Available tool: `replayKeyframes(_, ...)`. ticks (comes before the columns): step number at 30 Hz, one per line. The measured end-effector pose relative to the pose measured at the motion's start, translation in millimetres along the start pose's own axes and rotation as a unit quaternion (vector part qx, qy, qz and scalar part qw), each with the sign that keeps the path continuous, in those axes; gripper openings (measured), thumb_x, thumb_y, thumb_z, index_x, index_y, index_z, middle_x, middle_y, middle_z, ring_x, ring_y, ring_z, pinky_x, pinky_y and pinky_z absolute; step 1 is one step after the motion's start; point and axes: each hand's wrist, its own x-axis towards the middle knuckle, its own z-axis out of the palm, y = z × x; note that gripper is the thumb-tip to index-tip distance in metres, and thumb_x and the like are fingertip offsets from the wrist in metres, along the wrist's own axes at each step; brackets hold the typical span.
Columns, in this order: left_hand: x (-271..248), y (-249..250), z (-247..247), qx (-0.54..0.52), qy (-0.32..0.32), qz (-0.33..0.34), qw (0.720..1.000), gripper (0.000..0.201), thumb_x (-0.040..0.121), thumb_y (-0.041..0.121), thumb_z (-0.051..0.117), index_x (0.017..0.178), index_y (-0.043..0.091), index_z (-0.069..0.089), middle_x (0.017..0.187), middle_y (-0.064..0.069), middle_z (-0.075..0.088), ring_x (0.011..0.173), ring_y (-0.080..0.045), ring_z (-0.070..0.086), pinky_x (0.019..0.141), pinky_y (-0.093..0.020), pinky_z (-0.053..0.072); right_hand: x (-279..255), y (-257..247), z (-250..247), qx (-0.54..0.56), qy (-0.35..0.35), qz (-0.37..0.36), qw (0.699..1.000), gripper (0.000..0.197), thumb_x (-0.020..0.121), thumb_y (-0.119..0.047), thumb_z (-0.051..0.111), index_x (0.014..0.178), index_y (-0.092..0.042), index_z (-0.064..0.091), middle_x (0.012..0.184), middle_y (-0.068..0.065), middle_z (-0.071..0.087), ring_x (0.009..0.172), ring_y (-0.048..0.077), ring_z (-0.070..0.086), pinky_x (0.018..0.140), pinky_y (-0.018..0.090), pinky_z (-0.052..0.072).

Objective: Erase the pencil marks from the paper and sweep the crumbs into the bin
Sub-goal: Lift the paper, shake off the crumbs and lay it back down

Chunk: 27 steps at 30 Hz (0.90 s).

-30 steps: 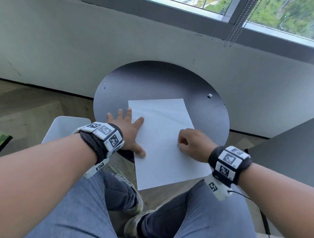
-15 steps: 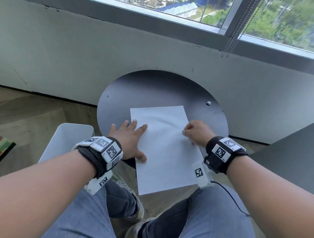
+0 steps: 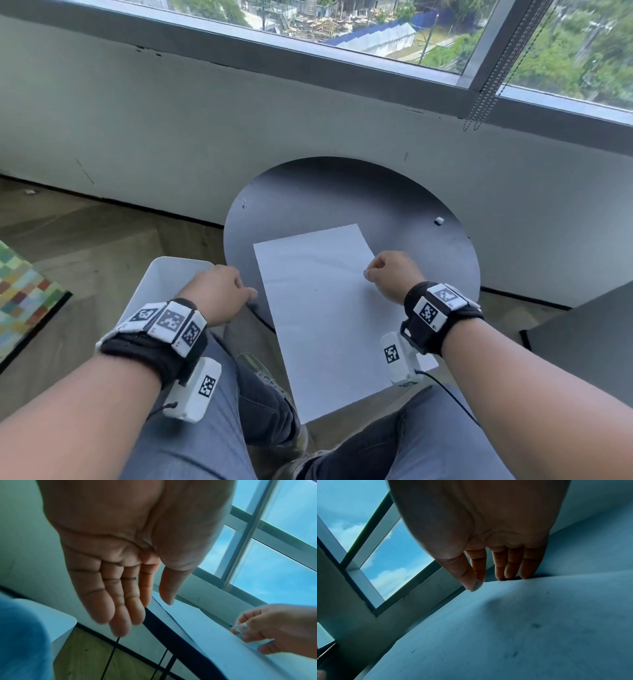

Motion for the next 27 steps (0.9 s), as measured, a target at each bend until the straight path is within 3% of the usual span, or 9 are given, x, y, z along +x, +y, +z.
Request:
replayKeyframes(3,-12,2,6,-0.191,-0.074,-0.064,0.977,0.029,0.098,0.026,0.068,0.085,0.008,0.05,0.071,-0.014,0.062,0.062,-0.026,0.055,0.058,-0.03,0.05,2,-11,13,-0.015,-0.005,0.004,1.0,0.02,0.086,-0.019,0.059,0.066,-0.023,0.062,0.108,0.01,0.065,0.104,0.031,0.059,0.095,0.043,0.05)
replayKeyframes(6,-23,4,11,-0.267,-0.095,-0.079,0.956,0.032,0.098,0.028,0.069,0.096,-0.003,0.059,0.081,-0.015,0.075,0.066,-0.026,0.074,0.058,-0.034,0.059,9,-12,19,-0.007,-0.005,0.02,1.0,0.019,0.083,-0.023,0.057,0.065,-0.022,0.063,0.116,0.012,0.059,0.099,0.034,0.059,0.093,0.042,0.052)
replayKeyframes(10,-28,1,16,-0.35,-0.089,-0.067,0.93,0.028,0.096,0.022,0.073,0.11,0.001,0.06,0.092,-0.022,0.077,0.08,-0.033,0.078,0.067,-0.039,0.064,6,-11,18,0.019,-0.014,0.034,0.999,0.017,0.085,-0.024,0.057,0.068,-0.024,0.063,0.123,0.012,0.052,0.102,0.036,0.058,0.093,0.041,0.052)
replayKeyframes(13,-28,9,15,-0.421,-0.068,-0.066,0.902,0.033,0.092,0.008,0.074,0.118,0.009,0.054,0.1,-0.022,0.077,0.088,-0.039,0.076,0.073,-0.044,0.064,6,-6,12,0.069,-0.006,0.038,0.997,0.018,0.087,-0.019,0.062,0.074,-0.01,0.069,0.11,0.014,0.061,0.09,0.032,0.061,0.076,0.031,0.051)
replayKeyframes(16,-20,20,8,-0.438,-0.074,-0.059,0.894,0.029,0.091,0.002,0.072,0.106,0.022,0.057,0.105,-0.019,0.077,0.087,-0.033,0.071,0.091,-0.05,0.059,7,2,6,0.154,0.001,0.046,0.987,0.022,0.088,-0.013,0.066,0.088,0.009,0.066,0.08,0.008,0.059,0.074,0.024,0.051,0.066,0.03,0.044)
replayKeyframes(19,-16,29,1,-0.408,-0.104,-0.042,0.906,0.02,0.093,0.002,0.066,0.112,0.008,0.07,0.103,-0.014,0.079,0.084,-0.027,0.071,0.092,-0.046,0.058,5,6,-1,0.383,-0.021,0.106,0.917,0.007,0.087,-0.008,0.063,0.08,-0.008,0.061,0.081,0.012,0.054,0.061,0.02,0.049,0.049,0.026,0.044)
replayKeyframes(22,-14,38,-7,-0.389,-0.059,-0.021,0.919,0.02,0.095,-0.003,0.058,0.108,0.005,0.07,0.094,-0.01,0.078,0.071,-0.023,0.073,0.065,-0.035,0.064,0,6,-12,0.507,-0.035,0.139,0.85,0.013,0.093,-0.004,0.058,0.083,-0.014,0.058,0.075,0.006,0.054,0.058,0.018,0.052,0.049,0.025,0.043)
replayKeyframes(25,-8,42,-17,-0.356,-0.005,0.024,0.934,0.022,0.094,-0.005,0.057,0.106,0.007,0.072,0.107,-0.015,0.077,0.091,-0.034,0.073,0.085,-0.049,0.062,-3,1,-22,0.549,-0.073,0.123,0.823,0.01,0.094,-0.006,0.058,0.087,-0.011,0.061,0.078,0.007,0.063,0.061,0.018,0.058,0.056,0.027,0.042)
replayKeyframes(27,-4,42,-27,-0.37,0.016,0.045,0.928,0.026,0.095,-0.006,0.056,0.103,0.013,0.072,0.106,-0.015,0.077,0.088,-0.034,0.073,0.087,-0.054,0.058,-1,-7,-31,0.514,-0.081,0.073,0.851,0.01,0.093,-0.009,0.061,0.086,-0.015,0.062,0.08,0.004,0.065,0.065,0.016,0.059,0.057,0.027,0.04)
